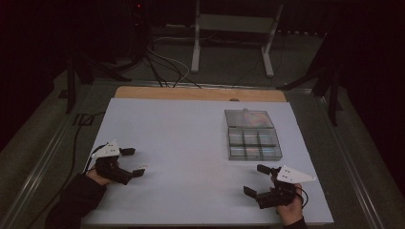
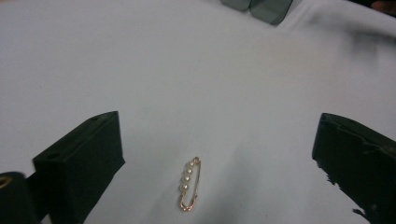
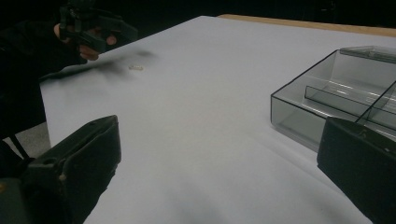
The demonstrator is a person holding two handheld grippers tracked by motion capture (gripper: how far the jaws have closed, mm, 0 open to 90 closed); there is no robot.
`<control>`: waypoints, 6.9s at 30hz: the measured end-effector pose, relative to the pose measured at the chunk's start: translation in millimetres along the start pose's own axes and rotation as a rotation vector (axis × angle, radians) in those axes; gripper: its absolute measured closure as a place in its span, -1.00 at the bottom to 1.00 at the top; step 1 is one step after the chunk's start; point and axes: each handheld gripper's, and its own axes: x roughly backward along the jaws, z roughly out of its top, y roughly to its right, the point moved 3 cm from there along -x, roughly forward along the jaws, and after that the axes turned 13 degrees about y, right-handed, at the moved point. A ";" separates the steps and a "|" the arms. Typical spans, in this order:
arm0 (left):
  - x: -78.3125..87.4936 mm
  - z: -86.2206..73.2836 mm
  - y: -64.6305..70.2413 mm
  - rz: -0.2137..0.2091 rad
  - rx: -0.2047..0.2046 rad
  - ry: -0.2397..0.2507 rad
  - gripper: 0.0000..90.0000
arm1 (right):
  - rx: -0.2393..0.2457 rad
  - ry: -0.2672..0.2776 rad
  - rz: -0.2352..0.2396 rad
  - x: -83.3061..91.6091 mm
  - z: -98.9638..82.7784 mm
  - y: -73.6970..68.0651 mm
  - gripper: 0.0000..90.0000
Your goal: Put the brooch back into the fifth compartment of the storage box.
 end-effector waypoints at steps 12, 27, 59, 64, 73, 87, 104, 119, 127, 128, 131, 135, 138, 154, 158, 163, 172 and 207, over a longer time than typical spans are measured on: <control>-4.4 -7.3 -4.9 0.055 0.007 -0.091 -0.60 | -0.002 -0.003 0.001 0.3 -0.3 0.4 -1.00; -10.8 -13.7 -6.0 0.057 -0.021 -0.166 0.07 | 0.002 -0.008 0.003 0.2 -0.8 0.0 -1.00; -18.1 -11.7 -3.6 0.026 -0.113 -0.234 0.94 | -0.002 -0.007 0.004 0.5 -0.6 -0.1 -1.00; -17.2 -7.0 -2.4 0.020 -0.110 -0.219 0.94 | -0.003 -0.006 0.004 0.6 -0.6 0.1 -1.00; -22.3 -0.3 1.6 -0.004 -0.105 -0.199 0.94 | -0.007 -0.004 0.004 0.9 -0.4 0.3 -1.00; -37.7 13.9 14.4 -0.080 -0.074 -0.162 0.94 | -0.008 -0.005 0.007 1.1 -0.9 -0.1 -1.00; -65.0 35.1 23.8 -0.131 -0.080 -0.130 0.94 | -0.004 -0.002 0.006 1.9 -0.1 -0.6 -1.00; -95.4 52.4 33.7 -0.192 -0.078 -0.120 0.94 | -0.005 -0.001 0.009 2.1 -0.2 -1.7 -1.00; -113.9 62.8 43.4 -0.244 -0.086 -0.106 0.94 | -0.007 -0.003 0.008 2.4 -0.5 -1.2 -1.00; -117.0 64.6 45.7 -0.252 -0.088 -0.106 0.94 | -0.009 -0.001 0.008 2.5 -0.4 -1.2 -1.00; -123.3 68.3 50.5 -0.273 -0.102 -0.105 0.94 | -0.005 -0.002 0.012 2.4 -0.4 -1.9 -1.00; -131.8 73.1 55.1 -0.284 -0.103 -0.109 0.94 | -0.006 0.002 0.012 2.7 0.1 -1.8 -1.00; -137.5 76.2 58.8 -0.296 -0.105 -0.103 0.94 | -0.003 0.002 0.012 2.9 0.3 -2.0 -1.00; -173.1 93.0 78.8 -0.365 -0.123 -0.102 0.94 | -0.006 0.000 0.016 2.6 0.0 -2.9 -1.00; -180.5 100.9 84.1 -0.380 -0.125 -0.090 0.94 | -0.009 0.000 0.017 2.3 0.0 -3.2 -1.00; -192.3 108.9 91.0 -0.402 -0.137 -0.095 0.94 | -0.010 0.004 0.018 2.6 0.4 -3.4 -1.00; -214.2 128.2 106.5 -0.437 -0.134 -0.059 0.94 | -0.010 0.001 0.020 2.9 0.2 -2.7 -1.00; -298.2 146.9 145.7 -0.509 -0.123 -0.053 0.94 | -0.020 0.018 0.020 6.0 1.9 -2.1 -1.00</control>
